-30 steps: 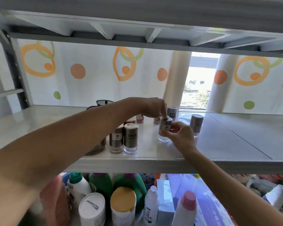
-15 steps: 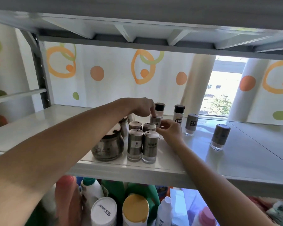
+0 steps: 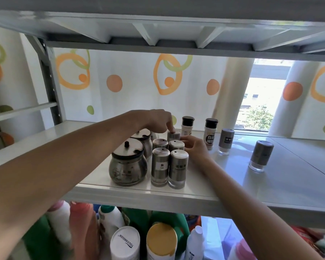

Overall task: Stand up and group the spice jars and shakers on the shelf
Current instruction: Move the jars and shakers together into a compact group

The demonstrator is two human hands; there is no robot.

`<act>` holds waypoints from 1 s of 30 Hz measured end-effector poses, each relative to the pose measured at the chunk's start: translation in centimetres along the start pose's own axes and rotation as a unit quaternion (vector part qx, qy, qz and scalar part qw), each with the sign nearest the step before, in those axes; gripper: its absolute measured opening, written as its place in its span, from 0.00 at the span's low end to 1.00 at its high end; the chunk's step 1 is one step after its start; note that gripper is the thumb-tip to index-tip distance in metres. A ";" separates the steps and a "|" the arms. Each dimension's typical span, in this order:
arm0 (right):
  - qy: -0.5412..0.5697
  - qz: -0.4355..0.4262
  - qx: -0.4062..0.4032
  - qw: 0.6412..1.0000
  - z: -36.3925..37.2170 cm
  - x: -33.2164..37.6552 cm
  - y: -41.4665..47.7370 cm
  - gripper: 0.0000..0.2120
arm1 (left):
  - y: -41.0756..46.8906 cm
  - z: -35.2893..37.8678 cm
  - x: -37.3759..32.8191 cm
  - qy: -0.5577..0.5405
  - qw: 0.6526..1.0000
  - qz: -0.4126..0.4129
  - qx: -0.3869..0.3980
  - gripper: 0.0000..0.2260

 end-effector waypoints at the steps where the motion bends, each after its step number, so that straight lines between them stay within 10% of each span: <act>1: -0.002 -0.003 0.006 1.000 0.2 0.0 0.1 0.15 | -0.4 -0.1 0.0 -0.002 1.000 -0.008 0.004 0.26; 30: 0.161 0.089 0.086 0.979 2.2 0.2 0.4 0.21 | -4.4 -0.3 1.5 -0.012 1.000 -0.020 0.014 0.23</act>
Point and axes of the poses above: each hand's wrist, its own y-axis towards the middle knuckle, its own z-axis out of the palm, x = y × z, the point moved 5 cm from there along y, towards the middle knuckle, and after that the axes turned 2 degrees about y, right-handed, at the moved point
